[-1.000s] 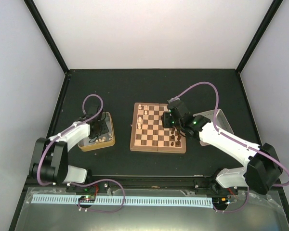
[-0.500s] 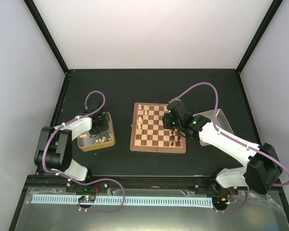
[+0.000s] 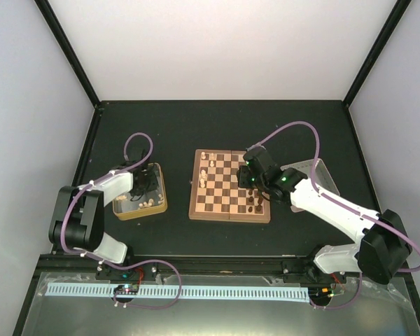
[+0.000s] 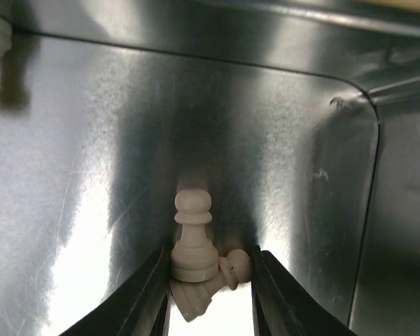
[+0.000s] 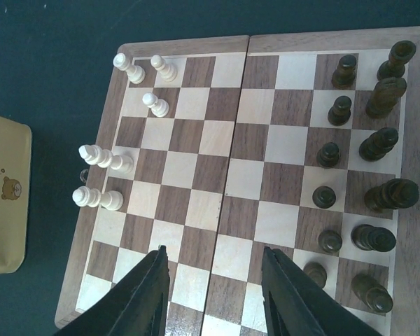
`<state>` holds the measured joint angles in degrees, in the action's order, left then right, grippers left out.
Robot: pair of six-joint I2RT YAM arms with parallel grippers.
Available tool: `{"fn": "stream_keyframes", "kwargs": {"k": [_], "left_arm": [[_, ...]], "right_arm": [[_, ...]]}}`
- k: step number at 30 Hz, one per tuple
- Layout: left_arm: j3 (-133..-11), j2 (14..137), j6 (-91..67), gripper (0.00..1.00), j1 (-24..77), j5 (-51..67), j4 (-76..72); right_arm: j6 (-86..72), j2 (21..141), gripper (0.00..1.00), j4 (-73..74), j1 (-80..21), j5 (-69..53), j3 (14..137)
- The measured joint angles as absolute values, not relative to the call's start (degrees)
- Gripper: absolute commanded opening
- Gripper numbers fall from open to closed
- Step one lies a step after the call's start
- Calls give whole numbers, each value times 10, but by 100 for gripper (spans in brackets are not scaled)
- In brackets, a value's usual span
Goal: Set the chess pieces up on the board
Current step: Pick up the chess piece from the storage box.
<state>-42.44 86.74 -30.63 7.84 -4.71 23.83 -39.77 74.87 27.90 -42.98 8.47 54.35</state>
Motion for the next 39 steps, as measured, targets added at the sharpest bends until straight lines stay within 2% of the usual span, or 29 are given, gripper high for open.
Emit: {"fn": "stream_keyframes", "kwargs": {"k": [15,27,32,39], "left_arm": [[-379,751,-317,26,78,-3,235],[-363,649,-325,27,113,142,221],[-363,610,-323,27,176,197,212],[-385,608,-288,27,272,268,173]], "right_arm": [[-393,759,37,215,-430,23,529],[-399,801,42,143,-429,-66,526],[-414,802,56,131,-416,-129,529],[-447,783,67,105,-364,-225,524]]}}
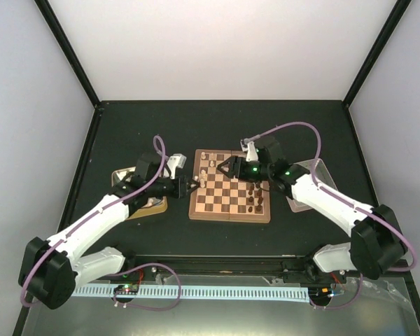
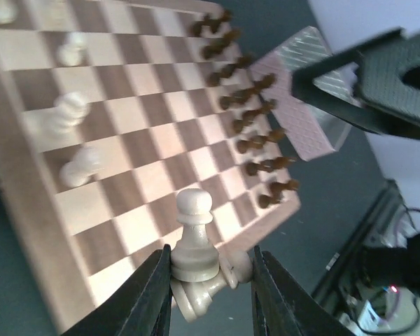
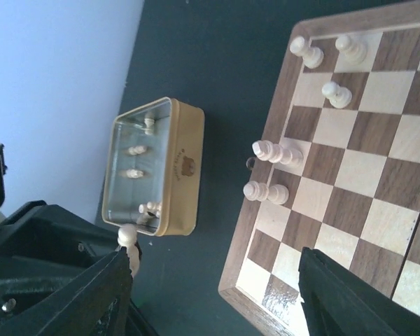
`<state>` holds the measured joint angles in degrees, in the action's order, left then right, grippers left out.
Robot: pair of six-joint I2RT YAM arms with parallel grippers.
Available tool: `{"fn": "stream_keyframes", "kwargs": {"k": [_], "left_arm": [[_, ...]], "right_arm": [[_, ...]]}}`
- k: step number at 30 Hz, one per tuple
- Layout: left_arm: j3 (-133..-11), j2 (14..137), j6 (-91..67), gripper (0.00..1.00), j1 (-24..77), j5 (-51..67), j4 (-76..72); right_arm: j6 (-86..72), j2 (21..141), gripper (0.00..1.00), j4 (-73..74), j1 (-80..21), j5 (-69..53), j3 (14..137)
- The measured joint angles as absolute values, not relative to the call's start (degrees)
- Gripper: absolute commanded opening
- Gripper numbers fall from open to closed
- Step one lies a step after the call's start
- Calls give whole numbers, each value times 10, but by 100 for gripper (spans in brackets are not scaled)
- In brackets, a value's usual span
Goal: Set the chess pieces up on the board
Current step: Pick up the chess piece from the storage box.
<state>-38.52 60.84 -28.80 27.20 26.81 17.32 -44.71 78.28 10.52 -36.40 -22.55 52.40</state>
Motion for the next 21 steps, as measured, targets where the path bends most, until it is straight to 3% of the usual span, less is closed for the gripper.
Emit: {"fn": "stream_keyframes", "kwargs": {"k": [8,17,21], "left_arm": [[-404,655,-249,27,320,359,91],[-423,687,-221,26,342,423,34],[-429,694,-212,26,346,438,28]], "right_arm": [[-455,748,64,89,-336,-308,514],[-449,747,48,86,-336,-394,512],[-448,748,36,81,-336,-420,509]]}}
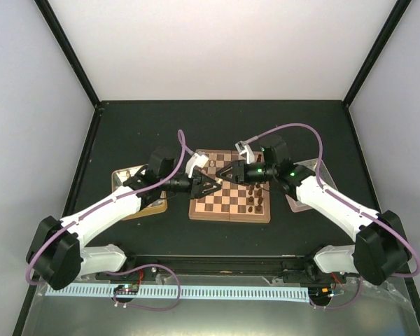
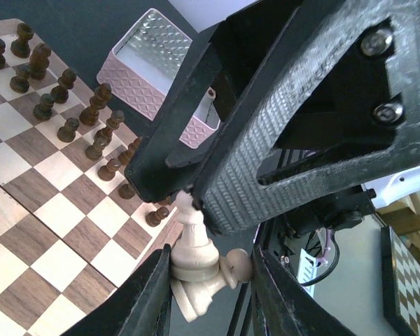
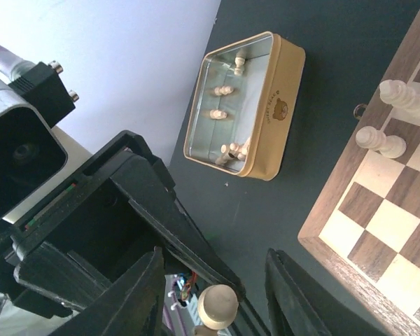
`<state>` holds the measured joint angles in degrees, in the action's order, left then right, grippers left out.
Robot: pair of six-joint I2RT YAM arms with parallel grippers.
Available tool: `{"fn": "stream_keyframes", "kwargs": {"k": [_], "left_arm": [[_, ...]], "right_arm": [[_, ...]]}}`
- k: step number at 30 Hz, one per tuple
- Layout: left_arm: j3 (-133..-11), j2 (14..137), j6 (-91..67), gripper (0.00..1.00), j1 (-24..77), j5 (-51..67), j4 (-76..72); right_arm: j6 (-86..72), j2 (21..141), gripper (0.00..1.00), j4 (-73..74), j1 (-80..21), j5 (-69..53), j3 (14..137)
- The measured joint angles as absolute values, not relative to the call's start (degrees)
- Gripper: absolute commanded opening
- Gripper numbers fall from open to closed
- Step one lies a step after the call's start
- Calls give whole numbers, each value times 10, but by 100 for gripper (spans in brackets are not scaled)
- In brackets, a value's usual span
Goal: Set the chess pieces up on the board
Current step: Pick up the chess piece from the storage box, then place the chess piece on the chessboard.
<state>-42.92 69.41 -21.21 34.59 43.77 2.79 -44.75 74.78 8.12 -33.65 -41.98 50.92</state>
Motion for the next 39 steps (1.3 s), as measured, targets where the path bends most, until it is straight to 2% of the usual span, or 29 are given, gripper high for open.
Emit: {"fn": "stream_keyframes", "kwargs": {"k": [7,10,18,26,32,39], "left_arm": [[-430,695,-209,26,346,441,25],[-430,697,-209,25,346,440,27],[-430,698,-205,25,350,401,25],[-411,643,-221,25,350,283,73],[-378,558,-259,25,347,177,111],[-339,474,-307,26,341,100,135]], "right_arm": [[-451,749,12,76,-336,-440,499],[-454,749,6,65,-336,-442,491],[-429,735,5,76,-345,-376,490],[-343,735,6,118,-354,-127,493],[-297,829,6,120,-402,12,526],[-268,959,8,115,-460,115,602]]}}
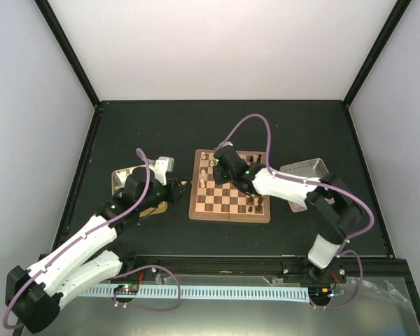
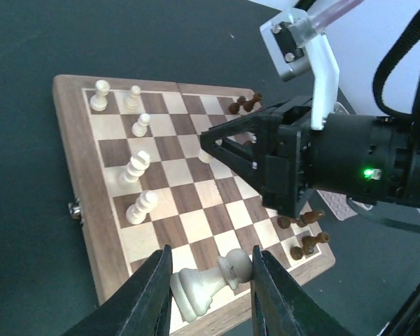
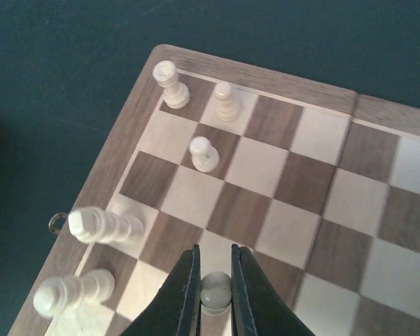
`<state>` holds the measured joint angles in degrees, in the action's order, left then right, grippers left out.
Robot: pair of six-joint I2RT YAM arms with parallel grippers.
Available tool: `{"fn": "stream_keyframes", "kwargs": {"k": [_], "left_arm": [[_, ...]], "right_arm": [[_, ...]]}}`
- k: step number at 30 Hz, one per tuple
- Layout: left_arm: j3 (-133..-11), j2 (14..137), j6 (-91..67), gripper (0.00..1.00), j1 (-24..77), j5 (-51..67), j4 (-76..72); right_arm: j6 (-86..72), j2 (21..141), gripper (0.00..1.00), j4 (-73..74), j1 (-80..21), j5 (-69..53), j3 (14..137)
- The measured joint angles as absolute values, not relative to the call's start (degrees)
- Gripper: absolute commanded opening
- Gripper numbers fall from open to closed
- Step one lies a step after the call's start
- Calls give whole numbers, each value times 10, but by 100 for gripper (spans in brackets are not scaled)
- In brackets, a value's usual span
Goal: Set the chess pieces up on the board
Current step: Place the chess piece on the chessboard.
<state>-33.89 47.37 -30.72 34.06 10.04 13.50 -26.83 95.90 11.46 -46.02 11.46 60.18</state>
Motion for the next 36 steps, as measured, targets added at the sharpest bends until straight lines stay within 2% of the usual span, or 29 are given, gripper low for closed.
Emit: {"fn": "stream_keyframes", "kwargs": {"k": [11,29,36], "left_arm": [[-305,439,-333,26,329,72,148],[-298,438,-333,26,317,79,148],[-298,439,-333,26,315,84,148]], "right_arm": [[-253,1076,10,107,-496,176,680],[-256,1138,16,98,-496,207,718],[-263,1143,23,99,-496,209,721]]}}
